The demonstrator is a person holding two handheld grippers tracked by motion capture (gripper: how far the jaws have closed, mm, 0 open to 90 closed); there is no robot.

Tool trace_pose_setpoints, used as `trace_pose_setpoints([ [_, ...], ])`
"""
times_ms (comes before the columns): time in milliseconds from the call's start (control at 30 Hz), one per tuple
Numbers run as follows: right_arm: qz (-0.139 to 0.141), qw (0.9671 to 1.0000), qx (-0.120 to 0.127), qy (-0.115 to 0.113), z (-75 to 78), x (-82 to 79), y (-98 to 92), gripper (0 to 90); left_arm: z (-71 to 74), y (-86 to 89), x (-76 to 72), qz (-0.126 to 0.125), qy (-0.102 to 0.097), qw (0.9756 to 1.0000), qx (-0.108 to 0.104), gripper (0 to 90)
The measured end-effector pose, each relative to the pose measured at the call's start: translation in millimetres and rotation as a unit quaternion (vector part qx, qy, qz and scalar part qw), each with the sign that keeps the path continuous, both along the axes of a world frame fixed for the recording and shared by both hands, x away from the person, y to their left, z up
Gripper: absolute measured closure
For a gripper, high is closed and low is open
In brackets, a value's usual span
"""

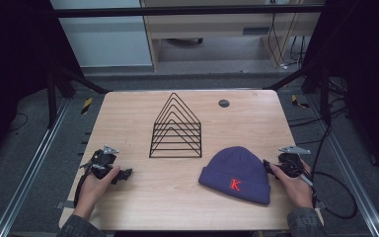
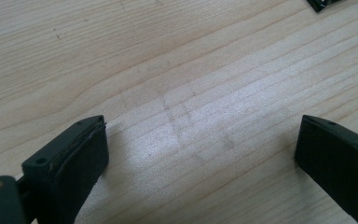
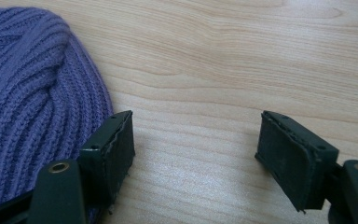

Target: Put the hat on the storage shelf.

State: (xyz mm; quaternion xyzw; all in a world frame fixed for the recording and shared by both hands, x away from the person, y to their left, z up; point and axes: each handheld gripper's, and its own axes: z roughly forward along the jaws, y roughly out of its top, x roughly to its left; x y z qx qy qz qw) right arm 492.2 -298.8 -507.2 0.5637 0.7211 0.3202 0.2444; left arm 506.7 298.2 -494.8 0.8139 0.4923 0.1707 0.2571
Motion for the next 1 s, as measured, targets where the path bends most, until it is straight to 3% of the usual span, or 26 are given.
trace_pose_setpoints([
  [200,-0.010,0.9999,-0.010,0.009,3.4,-1.9,0.5,29.9,-0.9,-1.6,-1.7,0.000,0.001,1.0000,-0.001,0.0],
  [433,-0.019,0.9994,-0.030,-0.004,18.4,-4.9,5.7,33.0,-0.4,-1.6,-3.5,-0.005,0.004,1.0000,0.000,0.0],
  [567,-0.006,0.9988,-0.047,0.006,26.6,0.2,11.1,33.4,-0.2,-0.3,-5.8,-0.010,0.006,0.9999,0.002,0.0],
  [733,0.030,0.9972,-0.066,0.021,39.8,12.2,20.8,31.2,-0.1,-1.1,-5.7,-0.008,0.009,0.9999,0.000,0.0],
  [1000,0.084,0.9929,-0.068,0.049,58.0,29.2,39.2,36.4,0.0,-1.1,-5.7,-0.011,0.010,0.9999,0.000,0.0],
])
